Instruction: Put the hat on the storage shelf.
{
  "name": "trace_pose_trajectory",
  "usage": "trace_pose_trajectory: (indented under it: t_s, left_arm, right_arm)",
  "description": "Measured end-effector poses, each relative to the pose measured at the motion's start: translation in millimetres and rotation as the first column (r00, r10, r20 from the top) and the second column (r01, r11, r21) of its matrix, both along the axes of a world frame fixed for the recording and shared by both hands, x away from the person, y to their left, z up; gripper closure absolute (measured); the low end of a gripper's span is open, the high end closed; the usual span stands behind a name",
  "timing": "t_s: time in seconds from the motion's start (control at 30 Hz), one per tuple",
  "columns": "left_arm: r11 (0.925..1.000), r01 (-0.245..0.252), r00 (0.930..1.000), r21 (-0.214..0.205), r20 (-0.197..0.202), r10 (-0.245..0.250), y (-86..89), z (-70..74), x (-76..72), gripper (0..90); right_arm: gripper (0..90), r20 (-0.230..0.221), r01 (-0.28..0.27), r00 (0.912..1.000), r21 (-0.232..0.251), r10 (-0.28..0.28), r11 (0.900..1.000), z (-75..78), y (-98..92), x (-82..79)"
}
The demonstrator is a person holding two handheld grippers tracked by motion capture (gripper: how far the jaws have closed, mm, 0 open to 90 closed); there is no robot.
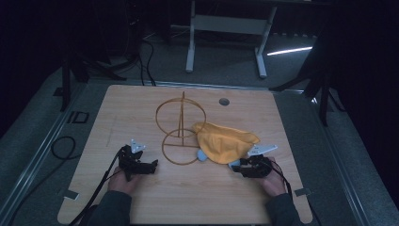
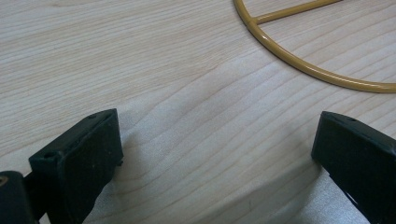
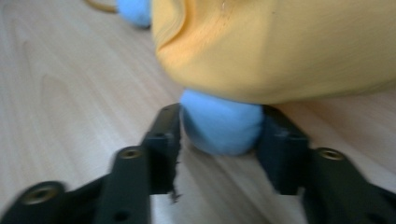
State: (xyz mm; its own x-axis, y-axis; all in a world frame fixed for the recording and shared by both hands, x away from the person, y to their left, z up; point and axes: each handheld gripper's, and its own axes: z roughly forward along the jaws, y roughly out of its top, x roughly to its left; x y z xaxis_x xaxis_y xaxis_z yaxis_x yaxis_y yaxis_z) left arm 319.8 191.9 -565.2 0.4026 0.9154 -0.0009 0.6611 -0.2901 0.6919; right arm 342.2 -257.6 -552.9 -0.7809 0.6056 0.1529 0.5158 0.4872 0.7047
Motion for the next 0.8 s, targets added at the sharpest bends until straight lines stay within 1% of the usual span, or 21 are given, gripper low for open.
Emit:
trace_pose_trajectory:
  t_s: [0.03, 0.07, 0.1, 0.13, 0.17, 0.2, 0.23, 0.27, 0.3, 0.33, 0.37, 0.4, 0.43, 0.47, 0.57, 0.6, 0.63, 0.67, 0.77, 0.8]
  left_arm:
    - [1.0, 0.0, 1.0, 0.0, 0.0, 0.0, 0.0, 0.0, 0.0, 1.9]
    - [1.0, 0.0, 1.0, 0.0, 0.0, 0.0, 0.0, 0.0, 0.0, 1.9]
    - [1.0, 0.0, 1.0, 0.0, 0.0, 0.0, 0.0, 0.0, 0.0, 1.9]
    - [1.0, 0.0, 1.0, 0.0, 0.0, 0.0, 0.0, 0.0, 0.0, 1.9]
    - [1.0, 0.0, 1.0, 0.0, 0.0, 0.0, 0.0, 0.0, 0.0, 1.9]
    - [1.0, 0.0, 1.0, 0.0, 0.0, 0.0, 0.0, 0.0, 0.0, 1.9]
    - [1.0, 0.0, 1.0, 0.0, 0.0, 0.0, 0.0, 0.0, 0.0, 1.9]
    - [1.0, -0.001, 1.0, -0.001, 0.0, 0.001, -0.1, 0.0, 0.0, 1.9]
    - [1.0, -0.001, 1.0, -0.001, 0.0, 0.001, -0.1, 0.0, 0.0, 1.9]
    - [1.0, -0.001, 1.0, -0.002, 0.001, 0.001, -0.1, -0.1, 0.0, 1.9]
    - [1.0, -0.001, 1.0, -0.002, 0.001, 0.001, -0.1, -0.1, 0.0, 1.9]
    - [1.0, -0.002, 1.0, -0.003, 0.001, 0.002, -0.2, -0.1, 0.0, 1.9]
    - [1.0, -0.002, 1.0, -0.003, 0.001, 0.002, -0.2, -0.1, 0.0, 1.9]
    - [1.0, -0.002, 1.0, -0.004, 0.002, 0.002, -0.3, -0.2, 0.0, 1.9]
    - [1.0, -0.002, 1.0, -0.003, 0.001, 0.002, -0.2, -0.1, 0.0, 1.9]
    - [1.0, -0.002, 1.0, -0.002, 0.001, 0.002, -0.2, -0.1, 0.0, 1.9]
    - [1.0, -0.002, 1.0, -0.002, 0.001, 0.002, -0.2, -0.1, 0.0, 1.9]
    - [1.0, -0.002, 1.0, -0.003, 0.001, 0.002, -0.2, -0.1, 0.0, 1.9]
    - [1.0, -0.002, 1.0, -0.002, 0.001, 0.002, -0.2, -0.1, 0.0, 1.9]
    - [1.0, -0.002, 1.0, -0.002, 0.001, 0.002, -0.2, -0.1, 0.0, 1.9]
  right_arm:
    - [57.1, 0.0, 0.0, 1.0, 0.0, 0.0, 1.0, 0.0, 0.0, 0.0]
    - [65.9, 0.007, -0.009, 0.9999, -0.005, 0.009, 0.9999, -0.1, 4.5, -2.4]
    - [65.9, 0.007, -0.009, 0.9999, -0.005, 0.009, 0.9999, -0.1, 4.5, -2.4]
    - [74.5, 0.009, -0.033, 0.9994, 0.006, 0.033, 0.9994, 0.1, 7.5, -3.8]
    - [74.5, 0.009, -0.033, 0.9994, 0.006, 0.033, 0.9994, 0.1, 7.5, -3.8]
    - [78.7, 0.025, -0.048, 0.9985, 0.008, 0.048, 0.9988, 3.4, 11.3, -7.2]
    - [78.7, 0.025, -0.048, 0.9985, 0.008, 0.048, 0.9988, 3.4, 11.3, -7.2]
    - [79.6, 0.034, -0.063, 0.9975, 0.026, 0.062, 0.9977, 7.7, 13.2, -10.4]
    - [79.6, 0.034, -0.063, 0.9975, 0.026, 0.062, 0.9977, 7.7, 13.2, -10.4]
    - [80.5, 0.045, -0.073, 0.9966, 0.066, 0.07, 0.9952, 13.4, 13.6, -12.4]
    - [80.5, 0.045, -0.073, 0.9966, 0.066, 0.07, 0.9952, 13.4, 13.6, -12.4]
    - [80.9, 0.06, -0.075, 0.9958, 0.089, 0.07, 0.9932, 19.2, 13.2, -13.3]
    - [80.9, 0.06, -0.075, 0.9958, 0.089, 0.07, 0.9932, 19.2, 13.2, -13.3]
    - [81.1, 0.078, -0.073, 0.9949, 0.107, 0.064, 0.9916, 25.0, 13.1, -14.2]
    - [81.2, 0.091, -0.076, 0.9936, 0.113, 0.066, 0.9906, 29.5, 13.5, -14.8]
    - [81.3, 0.098, -0.081, 0.9928, 0.127, 0.068, 0.9886, 33.9, 13.6, -14.8]
    - [81.3, 0.098, -0.081, 0.9928, 0.127, 0.068, 0.9886, 33.9, 13.6, -14.8]
    - [81.5, 0.111, -0.081, 0.9916, 0.136, 0.066, 0.9874, 38.3, 13.1, -14.0]
    - [81.7, 0.124, -0.08, 0.9903, 0.142, 0.063, 0.9867, 42.9, 13.0, -13.3]
    - [81.8, 0.138, -0.085, 0.9884, 0.155, 0.064, 0.9842, 49.3, 12.9, -12.3]
